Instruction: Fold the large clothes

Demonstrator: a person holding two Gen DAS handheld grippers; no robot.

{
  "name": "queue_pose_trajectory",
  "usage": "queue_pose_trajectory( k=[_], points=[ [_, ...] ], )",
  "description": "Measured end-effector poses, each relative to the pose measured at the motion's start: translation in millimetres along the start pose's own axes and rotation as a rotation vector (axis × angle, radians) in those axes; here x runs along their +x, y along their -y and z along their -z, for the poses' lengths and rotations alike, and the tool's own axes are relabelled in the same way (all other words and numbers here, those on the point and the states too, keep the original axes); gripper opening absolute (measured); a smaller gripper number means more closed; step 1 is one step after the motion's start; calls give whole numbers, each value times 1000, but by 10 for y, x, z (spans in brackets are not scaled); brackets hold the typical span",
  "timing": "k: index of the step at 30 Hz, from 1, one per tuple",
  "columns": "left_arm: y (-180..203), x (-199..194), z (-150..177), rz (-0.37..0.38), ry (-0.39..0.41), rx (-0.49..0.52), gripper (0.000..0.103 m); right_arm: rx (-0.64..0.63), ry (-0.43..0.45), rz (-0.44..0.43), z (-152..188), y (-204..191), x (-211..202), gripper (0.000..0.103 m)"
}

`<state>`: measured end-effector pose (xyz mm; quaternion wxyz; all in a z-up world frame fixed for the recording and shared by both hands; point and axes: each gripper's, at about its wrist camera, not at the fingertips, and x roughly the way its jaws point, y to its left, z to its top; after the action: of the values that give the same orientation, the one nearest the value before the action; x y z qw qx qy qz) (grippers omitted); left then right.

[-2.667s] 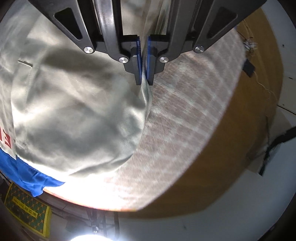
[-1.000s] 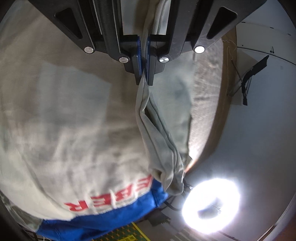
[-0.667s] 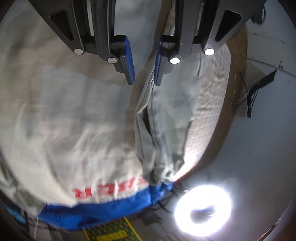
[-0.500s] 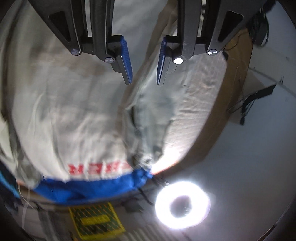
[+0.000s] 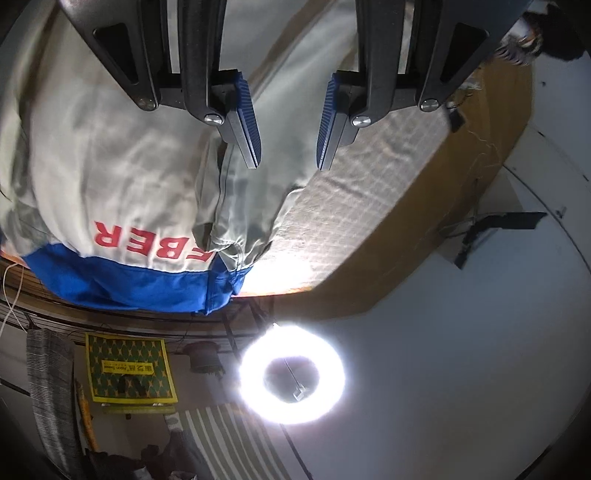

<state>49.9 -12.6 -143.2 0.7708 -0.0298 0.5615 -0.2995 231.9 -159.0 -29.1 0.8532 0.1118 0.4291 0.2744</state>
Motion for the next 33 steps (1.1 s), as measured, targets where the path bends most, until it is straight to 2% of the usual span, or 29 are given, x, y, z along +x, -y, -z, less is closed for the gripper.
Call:
queue_pose_trajectory(
  k=[3, 9, 11, 14, 15, 17, 18, 21, 24, 29, 33],
  points=[
    [-8, 7, -25, 2, -5, -3, 13, 15, -13, 18, -203, 63, 520, 33],
    [-53, 24, -81, 12, -12, -9, 13, 51, -35, 27, -462, 169, 1290, 33],
    [-52, 15, -71, 5, -9, 2, 13, 37, -43, 71, -534, 206, 1512, 33],
    [-43, 19, -72, -6, -6, 12, 13, 40, -83, 223, -571, 392, 1813, 27],
    [-37, 23, -73, -9, -5, 16, 13, 54, -104, 246, -566, 467, 1893, 21],
    [-16, 21, -78, -18, -2, 22, 13, 75, -141, 265, -495, 605, 2042, 20],
    [-5, 24, -78, -19, -3, 22, 13, 57, -111, 265, -468, 595, 2030, 20],
    [37, 28, -75, -27, -2, 22, 13, 30, -129, 280, -479, 560, 2039, 21],
    [112, -7, -38, -50, 10, 44, 13, 76, -125, 256, -524, 584, 1904, 22],
    [197, -125, 19, -46, 42, 69, 13, 129, -43, 212, -497, 543, 1347, 27],
    [237, -280, 39, -51, 93, 77, 13, 135, 24, 173, -478, 442, 731, 31]
  ],
)
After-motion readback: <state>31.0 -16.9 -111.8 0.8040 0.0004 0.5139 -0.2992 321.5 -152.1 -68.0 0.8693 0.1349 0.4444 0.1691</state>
